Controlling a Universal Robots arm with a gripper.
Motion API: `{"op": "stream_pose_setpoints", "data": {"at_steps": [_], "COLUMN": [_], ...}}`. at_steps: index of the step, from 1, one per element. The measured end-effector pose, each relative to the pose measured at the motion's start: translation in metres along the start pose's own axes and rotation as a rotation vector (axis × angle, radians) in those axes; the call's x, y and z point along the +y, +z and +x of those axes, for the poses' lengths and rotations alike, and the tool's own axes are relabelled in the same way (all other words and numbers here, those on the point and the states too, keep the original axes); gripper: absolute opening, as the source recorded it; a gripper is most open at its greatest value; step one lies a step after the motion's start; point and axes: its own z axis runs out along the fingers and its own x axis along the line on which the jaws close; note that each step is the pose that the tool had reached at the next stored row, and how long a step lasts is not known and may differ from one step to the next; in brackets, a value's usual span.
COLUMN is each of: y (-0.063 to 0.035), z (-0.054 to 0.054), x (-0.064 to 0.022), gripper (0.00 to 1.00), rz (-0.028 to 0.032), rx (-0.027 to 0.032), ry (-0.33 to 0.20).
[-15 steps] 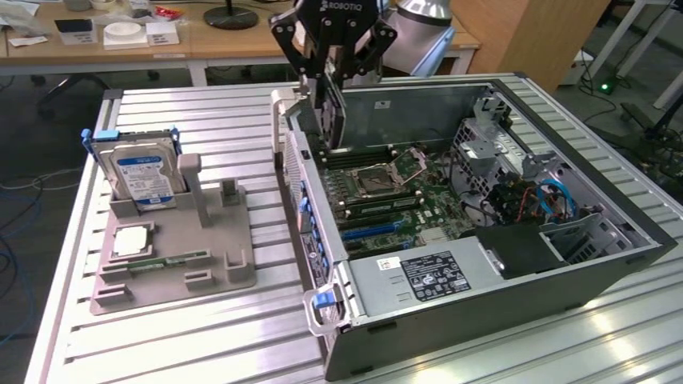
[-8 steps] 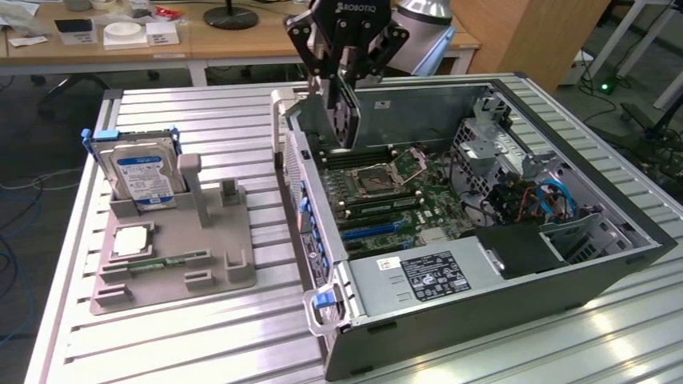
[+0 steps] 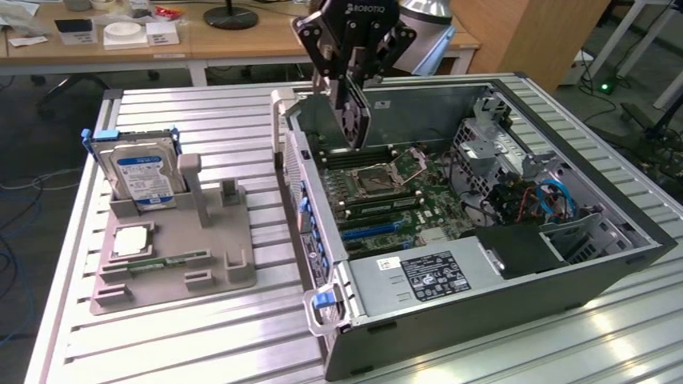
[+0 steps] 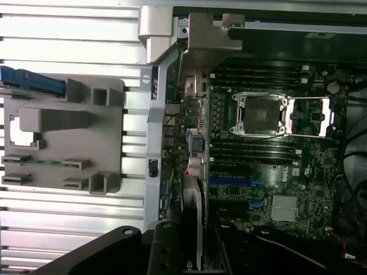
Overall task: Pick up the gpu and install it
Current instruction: 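Pick up the gpu and move the gpu toward the slot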
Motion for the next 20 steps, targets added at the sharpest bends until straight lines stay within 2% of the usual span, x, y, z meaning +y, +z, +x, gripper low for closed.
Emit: {"op": "stream_pose_setpoints", "data": {"at_steps": [20], "y": [0.0001], "z": [-0.026], "x": [-0.0007], "gripper": [0.27], "rz": [0.0024], "rx": [-0.0010], "ry": [-0.051]}}
